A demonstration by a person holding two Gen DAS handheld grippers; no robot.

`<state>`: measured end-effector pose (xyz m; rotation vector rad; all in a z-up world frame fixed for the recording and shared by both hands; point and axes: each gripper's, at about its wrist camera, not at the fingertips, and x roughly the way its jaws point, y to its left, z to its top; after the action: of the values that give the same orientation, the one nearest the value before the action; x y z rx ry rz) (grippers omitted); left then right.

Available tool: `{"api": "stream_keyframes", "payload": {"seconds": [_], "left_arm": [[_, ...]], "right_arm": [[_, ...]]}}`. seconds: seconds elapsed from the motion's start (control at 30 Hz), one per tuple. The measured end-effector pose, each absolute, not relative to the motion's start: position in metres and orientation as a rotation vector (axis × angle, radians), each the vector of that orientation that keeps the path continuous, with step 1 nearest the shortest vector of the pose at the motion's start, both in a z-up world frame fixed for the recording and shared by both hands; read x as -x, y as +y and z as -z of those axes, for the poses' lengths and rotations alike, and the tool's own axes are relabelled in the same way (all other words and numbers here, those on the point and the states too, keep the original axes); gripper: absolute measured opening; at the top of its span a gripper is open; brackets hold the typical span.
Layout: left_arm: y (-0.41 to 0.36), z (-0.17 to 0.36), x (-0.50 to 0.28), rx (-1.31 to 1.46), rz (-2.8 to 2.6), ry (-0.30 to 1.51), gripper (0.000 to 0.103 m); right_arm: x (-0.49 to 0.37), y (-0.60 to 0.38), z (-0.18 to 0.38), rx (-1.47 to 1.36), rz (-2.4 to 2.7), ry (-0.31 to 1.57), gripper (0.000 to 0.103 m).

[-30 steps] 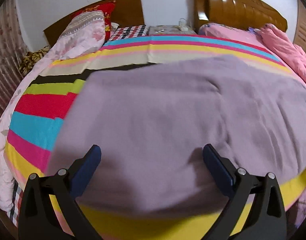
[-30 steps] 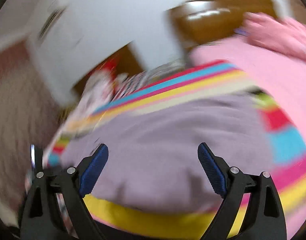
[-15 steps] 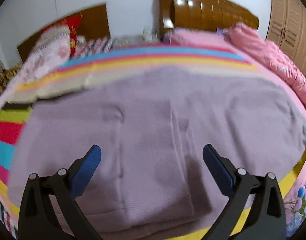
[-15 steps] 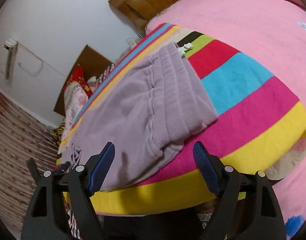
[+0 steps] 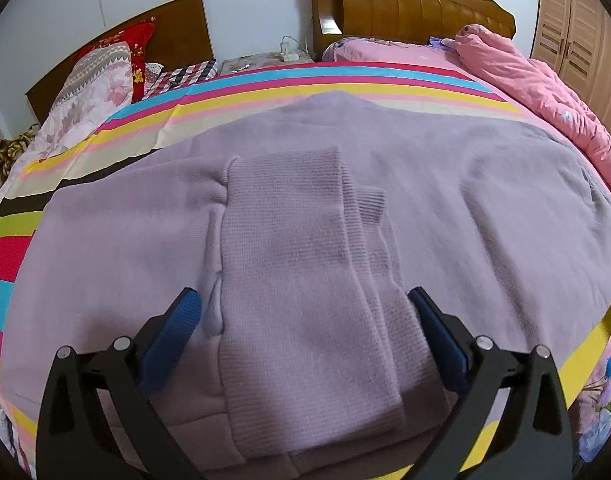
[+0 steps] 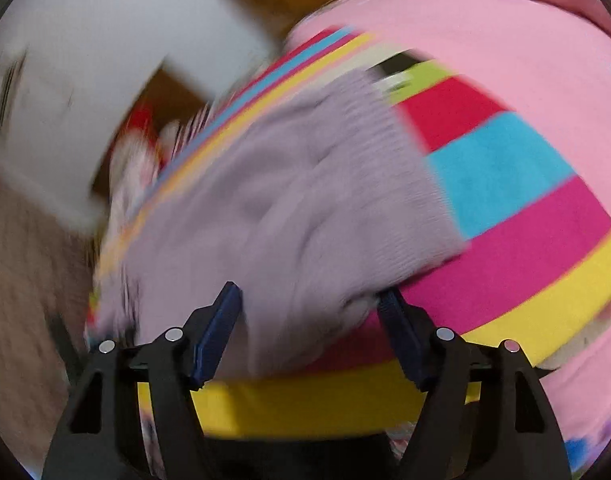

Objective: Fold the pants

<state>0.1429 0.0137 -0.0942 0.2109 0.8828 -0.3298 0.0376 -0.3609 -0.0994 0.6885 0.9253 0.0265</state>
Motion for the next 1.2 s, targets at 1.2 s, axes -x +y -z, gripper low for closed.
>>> {"api": "stream_keyframes", "payload": {"seconds": [1.2], "left_arm": [[0.033,0.069,-0.122,-0.061,0.441,0.791,0.100]], "right_arm": [[-0.053,-0.349,0.080,-0.822,0.135,0.609,0.035]]}}
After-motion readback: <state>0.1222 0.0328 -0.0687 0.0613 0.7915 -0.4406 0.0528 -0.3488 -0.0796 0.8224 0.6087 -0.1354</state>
